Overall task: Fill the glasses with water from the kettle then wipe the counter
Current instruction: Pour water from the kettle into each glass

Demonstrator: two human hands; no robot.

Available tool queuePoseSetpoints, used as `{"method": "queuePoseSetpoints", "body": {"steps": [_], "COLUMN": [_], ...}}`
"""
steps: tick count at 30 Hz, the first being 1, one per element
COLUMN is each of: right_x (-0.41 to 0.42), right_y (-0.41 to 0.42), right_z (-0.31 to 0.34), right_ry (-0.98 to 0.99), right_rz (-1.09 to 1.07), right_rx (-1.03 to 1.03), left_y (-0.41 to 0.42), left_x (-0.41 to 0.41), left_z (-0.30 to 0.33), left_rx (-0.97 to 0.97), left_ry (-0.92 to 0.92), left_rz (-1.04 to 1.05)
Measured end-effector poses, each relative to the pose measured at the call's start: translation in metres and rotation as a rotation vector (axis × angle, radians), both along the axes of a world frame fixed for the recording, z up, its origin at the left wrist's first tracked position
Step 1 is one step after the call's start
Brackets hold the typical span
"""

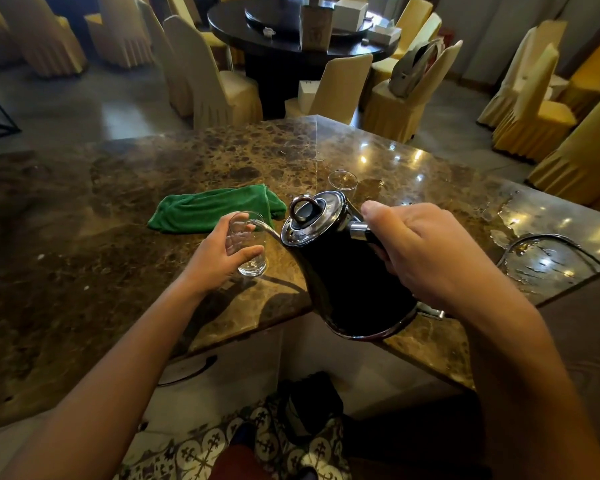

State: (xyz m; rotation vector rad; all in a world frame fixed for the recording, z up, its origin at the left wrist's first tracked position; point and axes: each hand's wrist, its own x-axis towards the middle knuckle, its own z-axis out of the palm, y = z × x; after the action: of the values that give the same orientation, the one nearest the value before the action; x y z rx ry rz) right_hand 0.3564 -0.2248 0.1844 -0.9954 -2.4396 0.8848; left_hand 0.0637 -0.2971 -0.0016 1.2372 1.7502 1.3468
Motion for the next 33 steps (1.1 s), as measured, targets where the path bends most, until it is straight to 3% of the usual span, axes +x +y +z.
{"method": "queuePoseSetpoints", "body": {"steps": [20,33], "right_x": [0.015,0.027], "right_y": [-0.004,-0.002], "right_z": [-0.031,-0.052], "right_ry": [0.092,0.194], "right_rz": [-0.040,-0.112], "right_rx": [-0.091,-0.296], "left_y": [-0.001,-0.001], "left_x": [-0.001,-0.001], "left_z": [-0.002,-0.002], "left_rx": [0.019,-0.016], "left_ry": [-0.013,-0.003], "left_rz": [-0.013,-0.007]}}
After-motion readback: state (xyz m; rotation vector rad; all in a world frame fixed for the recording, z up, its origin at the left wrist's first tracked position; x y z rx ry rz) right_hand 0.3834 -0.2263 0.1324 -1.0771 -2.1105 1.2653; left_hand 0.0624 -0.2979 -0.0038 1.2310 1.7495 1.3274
